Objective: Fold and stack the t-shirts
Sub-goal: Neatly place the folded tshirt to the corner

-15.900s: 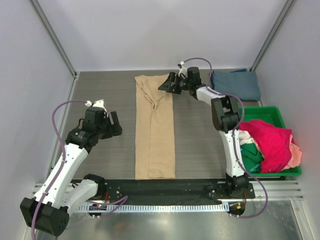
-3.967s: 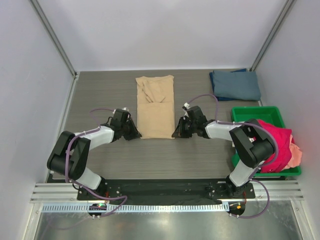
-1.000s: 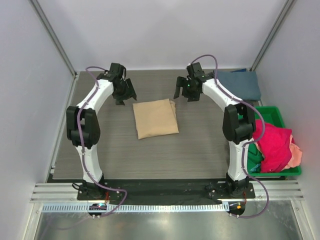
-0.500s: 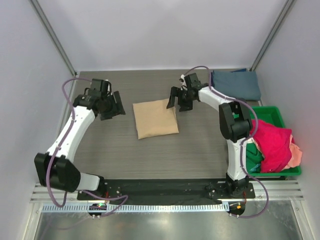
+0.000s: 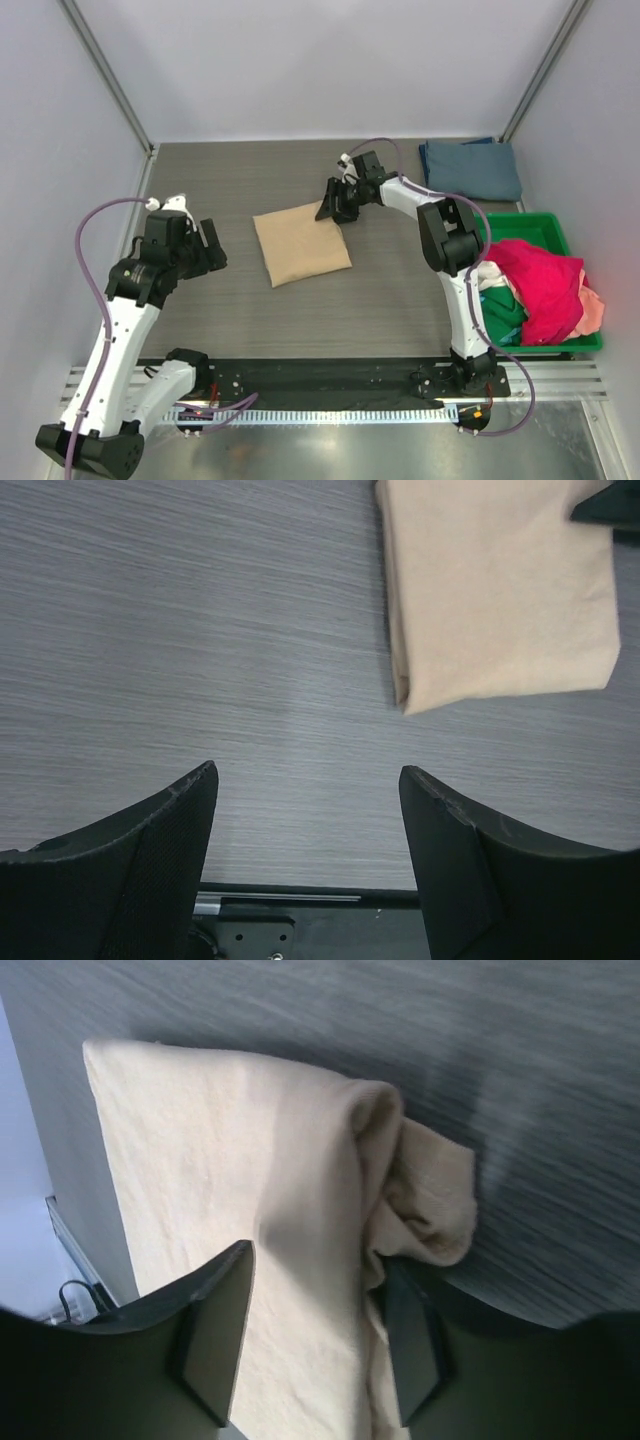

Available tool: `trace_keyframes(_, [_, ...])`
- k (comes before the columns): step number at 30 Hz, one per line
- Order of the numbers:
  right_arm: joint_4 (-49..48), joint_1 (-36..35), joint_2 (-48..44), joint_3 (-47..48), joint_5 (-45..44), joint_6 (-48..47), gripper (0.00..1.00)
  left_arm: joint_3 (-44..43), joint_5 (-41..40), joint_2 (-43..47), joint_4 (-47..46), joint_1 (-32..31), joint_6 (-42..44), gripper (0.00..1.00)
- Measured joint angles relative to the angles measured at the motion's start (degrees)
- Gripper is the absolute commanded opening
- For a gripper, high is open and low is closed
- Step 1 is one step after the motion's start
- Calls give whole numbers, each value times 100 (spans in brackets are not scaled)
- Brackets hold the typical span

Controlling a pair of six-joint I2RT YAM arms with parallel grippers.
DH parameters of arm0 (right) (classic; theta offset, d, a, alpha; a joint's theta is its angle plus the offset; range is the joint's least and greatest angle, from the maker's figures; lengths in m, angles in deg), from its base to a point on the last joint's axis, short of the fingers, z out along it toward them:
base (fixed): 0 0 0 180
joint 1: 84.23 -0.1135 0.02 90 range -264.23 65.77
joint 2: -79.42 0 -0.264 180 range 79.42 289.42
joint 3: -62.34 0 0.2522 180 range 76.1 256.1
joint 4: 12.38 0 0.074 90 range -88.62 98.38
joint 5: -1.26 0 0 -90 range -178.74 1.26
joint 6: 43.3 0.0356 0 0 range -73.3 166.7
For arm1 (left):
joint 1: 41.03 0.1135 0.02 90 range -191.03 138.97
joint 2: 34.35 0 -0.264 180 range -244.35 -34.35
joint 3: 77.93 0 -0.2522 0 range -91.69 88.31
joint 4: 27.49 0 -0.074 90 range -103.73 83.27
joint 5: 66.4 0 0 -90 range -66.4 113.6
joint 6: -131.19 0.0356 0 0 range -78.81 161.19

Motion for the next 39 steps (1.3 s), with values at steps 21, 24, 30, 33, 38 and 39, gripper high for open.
trace_keyframes(21, [1473,557,-308,275,179,-824,1,944,-560,1705,-669,0,-61,79])
trace_keyframes(24, [1884,791,-514,494,-243,-1150,1,946,-562,1727,-673,0,-61,79])
trace_keyframes(30, [2476,999,-1036,684,-1021,-1591,1,949,-573,1814,-704,0,-61,79])
trace_keyframes(33, [2708,1019,-1158,907,-1403,-1808,1,951,-570,1794,-723,0,-61,79])
trace_keyframes(38, [2938,1095,-1259,1276,-1947,-2133,1,953,-570,1742,-741,0,-61,78])
trace_keyframes(39, [2977,1137,-1276,1349,-2028,-2181,1,955,-570,1733,-745,0,-61,78])
